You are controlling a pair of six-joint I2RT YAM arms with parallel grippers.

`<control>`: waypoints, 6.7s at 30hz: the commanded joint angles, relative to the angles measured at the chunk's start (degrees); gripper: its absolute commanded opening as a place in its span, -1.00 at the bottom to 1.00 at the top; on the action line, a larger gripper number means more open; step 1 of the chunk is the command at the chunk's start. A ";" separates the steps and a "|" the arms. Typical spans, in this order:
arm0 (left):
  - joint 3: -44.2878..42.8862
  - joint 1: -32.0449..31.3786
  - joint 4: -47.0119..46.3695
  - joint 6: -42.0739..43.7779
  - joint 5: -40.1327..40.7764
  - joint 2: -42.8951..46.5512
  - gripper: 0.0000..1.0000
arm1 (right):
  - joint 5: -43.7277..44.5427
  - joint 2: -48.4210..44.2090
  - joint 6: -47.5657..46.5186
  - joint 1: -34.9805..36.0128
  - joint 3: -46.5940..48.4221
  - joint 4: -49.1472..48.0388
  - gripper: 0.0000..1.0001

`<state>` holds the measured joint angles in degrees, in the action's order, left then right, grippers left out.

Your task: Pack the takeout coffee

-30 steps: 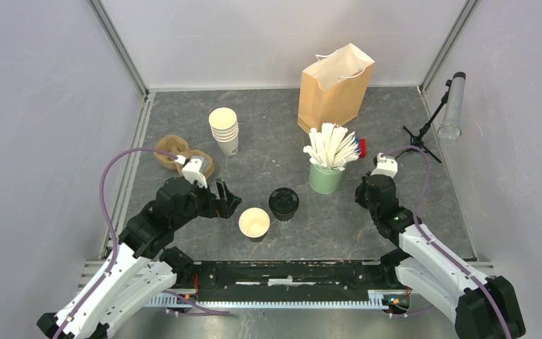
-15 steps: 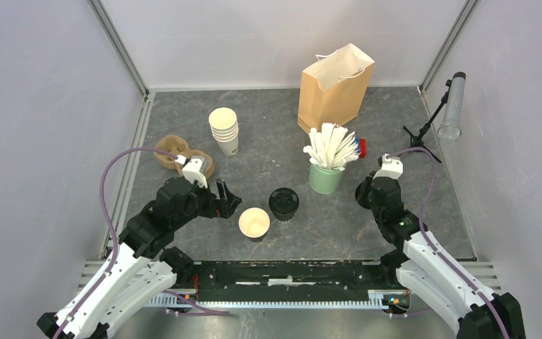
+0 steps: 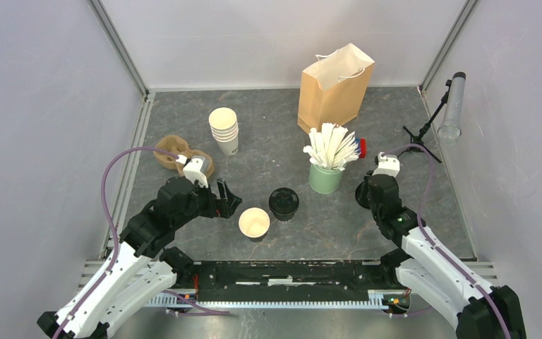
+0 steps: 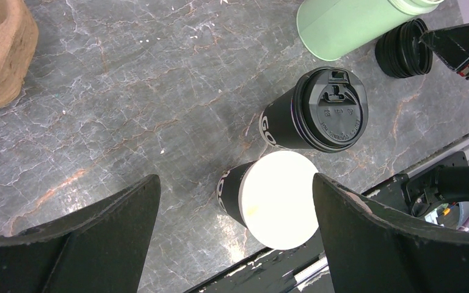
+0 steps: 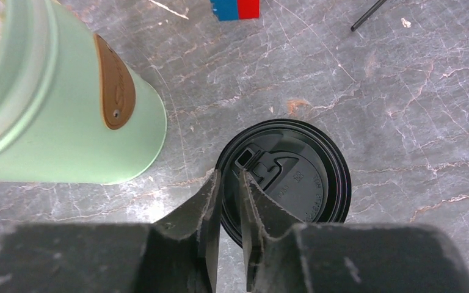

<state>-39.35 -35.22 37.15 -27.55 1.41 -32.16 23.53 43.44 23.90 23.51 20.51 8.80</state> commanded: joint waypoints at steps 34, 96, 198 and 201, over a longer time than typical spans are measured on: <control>-0.03 -0.22 -1.50 2.15 -0.44 0.06 1.00 | 6.43 8.28 21.13 -1.98 3.39 -4.47 -0.24; -0.06 -0.24 -1.46 2.15 -0.36 -0.43 1.00 | 4.88 4.88 13.80 -1.93 -1.39 -9.65 -0.59; -0.04 -0.30 -1.47 2.05 -0.44 -1.79 1.00 | -20.39 0.04 3.59 -11.20 -8.15 -19.03 -0.76; -0.03 -0.27 -1.47 2.06 -0.44 -1.85 1.00 | -20.49 -0.12 3.58 -11.79 -7.90 -18.55 -0.90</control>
<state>-39.33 -35.24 37.15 -27.55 1.32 -33.85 4.49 44.18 28.18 12.49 12.71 -8.16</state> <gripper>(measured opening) 0.995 0.118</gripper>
